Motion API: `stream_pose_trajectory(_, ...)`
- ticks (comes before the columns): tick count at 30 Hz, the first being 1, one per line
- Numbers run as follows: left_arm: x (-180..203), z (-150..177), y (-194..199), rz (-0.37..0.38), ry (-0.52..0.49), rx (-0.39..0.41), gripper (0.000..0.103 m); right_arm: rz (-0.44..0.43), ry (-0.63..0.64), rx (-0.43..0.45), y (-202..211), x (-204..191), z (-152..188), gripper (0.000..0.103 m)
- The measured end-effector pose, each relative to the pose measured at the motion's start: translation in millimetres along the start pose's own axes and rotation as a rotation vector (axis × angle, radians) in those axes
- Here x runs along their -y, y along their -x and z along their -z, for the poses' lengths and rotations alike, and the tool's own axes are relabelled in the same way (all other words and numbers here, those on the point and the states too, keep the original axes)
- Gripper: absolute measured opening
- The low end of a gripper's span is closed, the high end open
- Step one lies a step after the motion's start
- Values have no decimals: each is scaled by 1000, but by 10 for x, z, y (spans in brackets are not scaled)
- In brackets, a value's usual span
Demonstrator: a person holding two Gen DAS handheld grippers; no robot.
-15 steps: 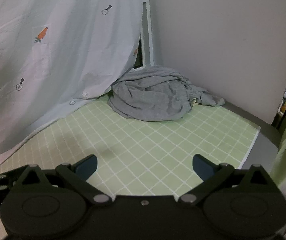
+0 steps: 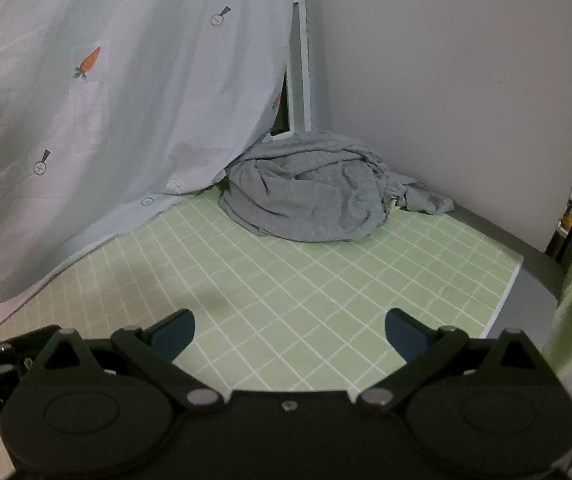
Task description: Fold clothes
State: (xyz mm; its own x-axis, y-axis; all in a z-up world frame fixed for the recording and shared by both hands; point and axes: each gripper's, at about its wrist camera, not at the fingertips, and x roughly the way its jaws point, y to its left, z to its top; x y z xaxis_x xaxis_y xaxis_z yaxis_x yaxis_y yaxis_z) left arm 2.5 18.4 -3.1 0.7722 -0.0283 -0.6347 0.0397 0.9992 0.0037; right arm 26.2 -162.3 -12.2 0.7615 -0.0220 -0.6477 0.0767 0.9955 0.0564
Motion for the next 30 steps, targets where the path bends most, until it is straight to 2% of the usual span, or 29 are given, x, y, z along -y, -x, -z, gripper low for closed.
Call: stream_pose_trajectory(30, 59, 5, 31, 1, -12, 3, 103, -7, -9, -2, 19, 100, 8, 103)
